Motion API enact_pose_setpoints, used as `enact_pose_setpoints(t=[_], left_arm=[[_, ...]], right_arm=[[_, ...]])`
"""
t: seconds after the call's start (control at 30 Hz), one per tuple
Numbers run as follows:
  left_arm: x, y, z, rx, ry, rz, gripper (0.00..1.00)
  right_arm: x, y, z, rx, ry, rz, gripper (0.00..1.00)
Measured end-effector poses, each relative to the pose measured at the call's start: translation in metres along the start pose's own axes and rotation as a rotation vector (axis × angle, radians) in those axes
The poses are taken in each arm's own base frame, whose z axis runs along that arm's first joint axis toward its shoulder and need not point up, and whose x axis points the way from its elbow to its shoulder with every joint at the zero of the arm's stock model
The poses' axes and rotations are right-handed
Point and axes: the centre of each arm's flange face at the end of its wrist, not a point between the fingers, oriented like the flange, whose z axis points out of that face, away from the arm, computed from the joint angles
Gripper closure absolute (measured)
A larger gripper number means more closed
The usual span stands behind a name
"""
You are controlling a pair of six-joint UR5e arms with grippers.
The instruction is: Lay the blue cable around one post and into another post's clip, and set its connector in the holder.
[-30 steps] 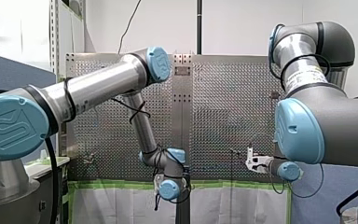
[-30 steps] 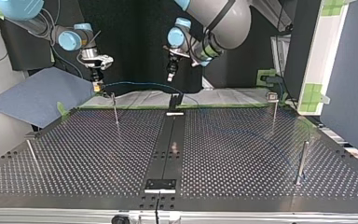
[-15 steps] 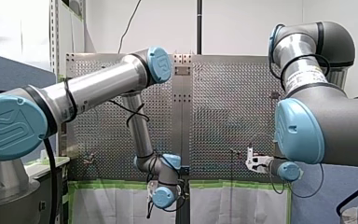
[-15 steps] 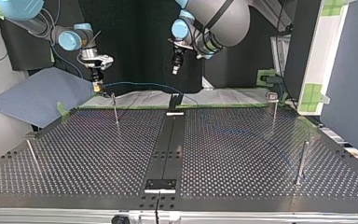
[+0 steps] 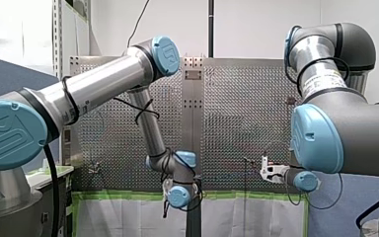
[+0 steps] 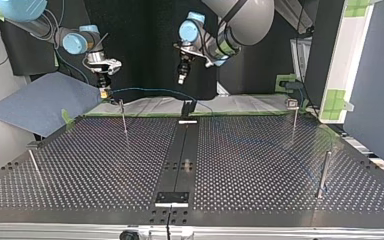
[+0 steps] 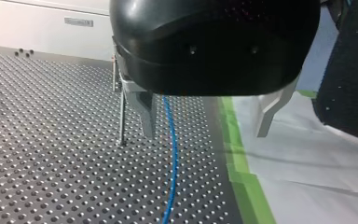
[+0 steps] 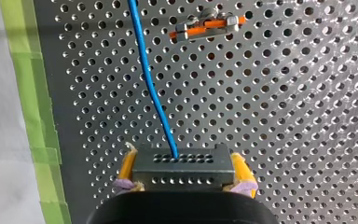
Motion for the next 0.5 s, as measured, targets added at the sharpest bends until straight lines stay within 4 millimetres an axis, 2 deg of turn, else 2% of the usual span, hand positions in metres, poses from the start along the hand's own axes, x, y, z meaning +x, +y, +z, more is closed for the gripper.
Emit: enact_pose_setpoints(t=[0.3,0.5], left_arm=[[0.002,0.000,0.023,-0.037,0.011,0.023,0.00],[-0.010,0.003,0.046,-0.064,-0.014,0.022,0.00]], right_arm=[[0.000,0.000,0.000,0.000,-0.001,-0.001,1.00],[0.000,0.000,0.000,0.000,-0.001,-0.001,1.00]])
